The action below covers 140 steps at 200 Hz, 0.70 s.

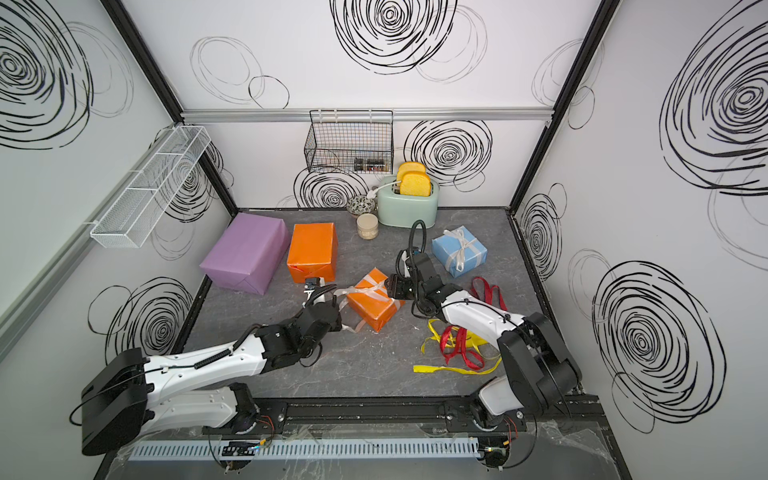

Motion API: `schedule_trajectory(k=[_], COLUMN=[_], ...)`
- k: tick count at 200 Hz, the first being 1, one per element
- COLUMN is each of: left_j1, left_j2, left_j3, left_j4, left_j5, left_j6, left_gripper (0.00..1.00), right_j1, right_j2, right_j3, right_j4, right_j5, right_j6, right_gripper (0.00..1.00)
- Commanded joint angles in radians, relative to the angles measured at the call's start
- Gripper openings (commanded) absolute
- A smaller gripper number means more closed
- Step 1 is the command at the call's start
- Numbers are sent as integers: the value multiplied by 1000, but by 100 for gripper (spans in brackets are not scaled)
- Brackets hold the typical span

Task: Untie the ribbon bows on the gift boxes
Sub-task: Untie the ribbon from the gift box.

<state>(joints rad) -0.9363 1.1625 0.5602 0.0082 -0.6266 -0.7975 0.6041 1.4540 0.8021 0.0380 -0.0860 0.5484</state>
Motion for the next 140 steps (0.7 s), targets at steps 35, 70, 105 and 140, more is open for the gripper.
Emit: schedule_trajectory(k=[35, 70, 105, 140], left_j1=[-6, -5, -5, -6], left_j2=[-138, -198, -228, -270], left_j3=[-107, -164, -195, -219], left_j4=[95, 96, 90, 62], left_j5=[-126, -158, -173, -200], left_j6=[-88, -149, -174, -208], left_gripper=[0, 0, 0, 0], right_j1=[81, 139, 224, 273], right_j2=[48, 91, 165, 216], right_j3=[91, 134, 203, 245], right_j4=[-33, -59, -109, -139], right_j5=[132, 201, 325, 380], right_j6=[-97, -164, -246, -292], right_gripper=[65, 65, 65, 65])
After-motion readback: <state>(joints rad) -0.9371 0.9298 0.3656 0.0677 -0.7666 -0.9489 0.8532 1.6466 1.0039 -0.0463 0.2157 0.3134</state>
